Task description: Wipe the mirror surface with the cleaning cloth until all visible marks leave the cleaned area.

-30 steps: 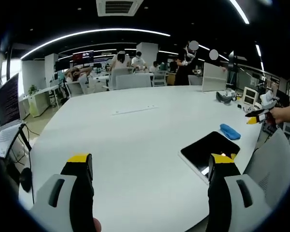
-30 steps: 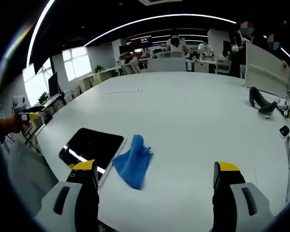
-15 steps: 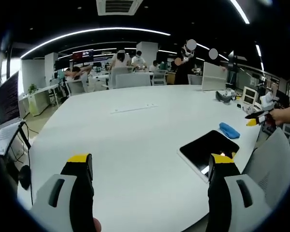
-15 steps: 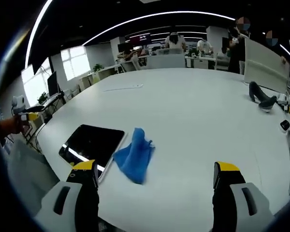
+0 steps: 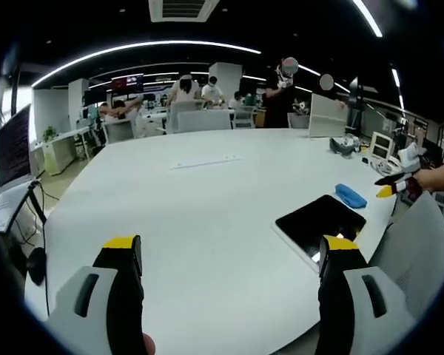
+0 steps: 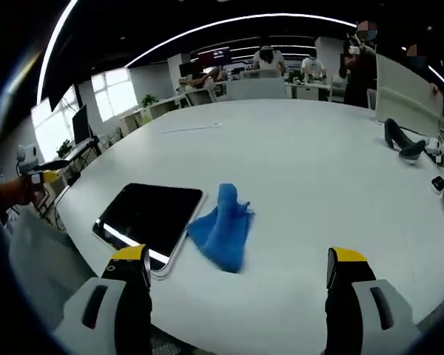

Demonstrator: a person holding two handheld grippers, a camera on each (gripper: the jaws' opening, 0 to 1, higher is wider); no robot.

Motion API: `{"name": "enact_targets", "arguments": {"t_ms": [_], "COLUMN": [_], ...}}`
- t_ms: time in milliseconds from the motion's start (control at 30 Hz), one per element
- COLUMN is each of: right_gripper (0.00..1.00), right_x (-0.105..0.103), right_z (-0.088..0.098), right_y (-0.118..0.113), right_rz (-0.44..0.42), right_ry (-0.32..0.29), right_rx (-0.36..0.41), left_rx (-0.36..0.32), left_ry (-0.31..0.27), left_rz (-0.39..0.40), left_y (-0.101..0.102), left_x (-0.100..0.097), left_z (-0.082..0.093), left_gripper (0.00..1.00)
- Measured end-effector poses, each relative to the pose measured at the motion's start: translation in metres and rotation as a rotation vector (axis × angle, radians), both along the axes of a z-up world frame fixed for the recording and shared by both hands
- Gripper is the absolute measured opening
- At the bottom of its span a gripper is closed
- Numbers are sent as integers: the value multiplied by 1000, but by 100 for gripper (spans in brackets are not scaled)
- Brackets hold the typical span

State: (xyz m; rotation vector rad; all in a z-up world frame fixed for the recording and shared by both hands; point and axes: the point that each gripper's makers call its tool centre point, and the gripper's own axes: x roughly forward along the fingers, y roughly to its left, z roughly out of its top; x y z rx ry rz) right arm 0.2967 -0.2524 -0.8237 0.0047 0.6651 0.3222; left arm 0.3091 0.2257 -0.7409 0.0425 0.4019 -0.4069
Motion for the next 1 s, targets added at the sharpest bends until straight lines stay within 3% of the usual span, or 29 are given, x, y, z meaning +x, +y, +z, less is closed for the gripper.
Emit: {"name": "enact_targets", "arguments": {"t_ms": [533,733,1000], "right_gripper": [98,98,98], "right_x": [1,-4,-16], "right_z": [12,14,35], "right_y": [-7,-13,-23], "right_rz": [-76,-118,-177], "right_ry": [-10,-6,-24], "right_rx": [-19,-19,-85], "left_rx": [-37,-27,-29], "left_ry": [-3,14,17], "left_rz": [-16,-58,-167], "left_y": [17,17,19], "left_x": [5,10,17], "left_z": [-3,-4,3], "left_gripper": [99,98,98]}}
